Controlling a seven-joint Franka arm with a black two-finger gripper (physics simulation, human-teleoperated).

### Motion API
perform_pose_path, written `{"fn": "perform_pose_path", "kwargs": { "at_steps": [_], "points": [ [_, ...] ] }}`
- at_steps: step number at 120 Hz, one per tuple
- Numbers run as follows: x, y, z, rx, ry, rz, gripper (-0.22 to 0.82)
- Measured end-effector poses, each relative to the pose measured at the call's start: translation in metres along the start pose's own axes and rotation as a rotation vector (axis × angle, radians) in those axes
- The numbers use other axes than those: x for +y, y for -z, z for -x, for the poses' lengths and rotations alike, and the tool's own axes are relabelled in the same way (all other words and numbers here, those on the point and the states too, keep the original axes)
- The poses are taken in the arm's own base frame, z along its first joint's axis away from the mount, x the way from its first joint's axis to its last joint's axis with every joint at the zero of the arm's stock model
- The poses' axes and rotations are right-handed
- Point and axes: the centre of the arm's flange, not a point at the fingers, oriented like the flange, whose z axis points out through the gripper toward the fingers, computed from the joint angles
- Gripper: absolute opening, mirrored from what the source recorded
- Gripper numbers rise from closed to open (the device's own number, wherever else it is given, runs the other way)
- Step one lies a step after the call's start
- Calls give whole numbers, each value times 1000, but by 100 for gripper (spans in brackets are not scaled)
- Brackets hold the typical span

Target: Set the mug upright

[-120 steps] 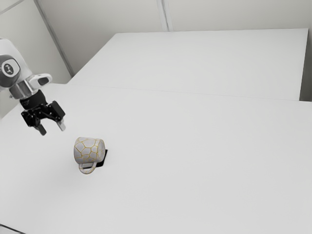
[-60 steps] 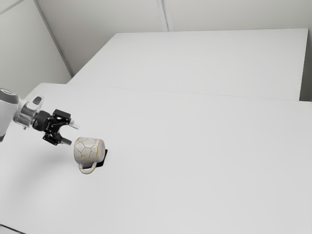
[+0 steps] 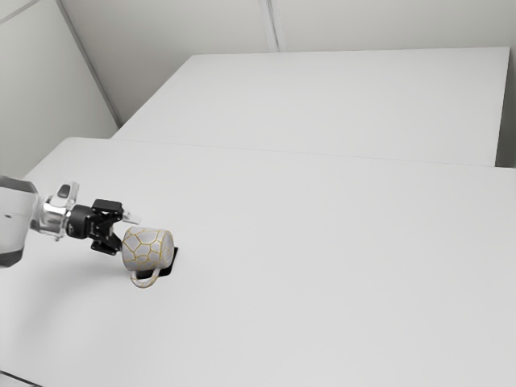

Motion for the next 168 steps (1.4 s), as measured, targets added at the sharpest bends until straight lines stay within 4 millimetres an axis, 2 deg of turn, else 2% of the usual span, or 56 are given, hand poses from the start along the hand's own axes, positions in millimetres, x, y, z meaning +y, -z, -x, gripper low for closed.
{"fn": "perform_pose_path", "kwargs": {
  "at_steps": [24, 32, 46, 59, 78, 97, 108, 116, 125, 132, 143, 155, 168],
  "points": [
    [0, -8, 1, 23, -44, 44, 59],
    [1, -11, 0, 27, -61, 55, 47],
    [3, -13, 0, 32, -85, 70, 18],
    [5, -15, 0, 32, -104, 82, 0],
    [5, -25, -2, 14, -129, 74, -10],
    [14, -29, -7, 12, -168, 67, -13],
    [37, -29, -20, 9, -233, 66, -13],
    [64, -26, -33, 4, -301, 58, -13],
    [115, -29, -59, -78, -447, -35, -13],
    [148, -47, -69, -186, -544, -149, -13],
    [177, -85, -66, -364, -652, -361, -13],
    [203, -113, -56, -470, -739, -579, -14],
    [205, -143, -26, -523, -771, -729, -14]
  ]
}}
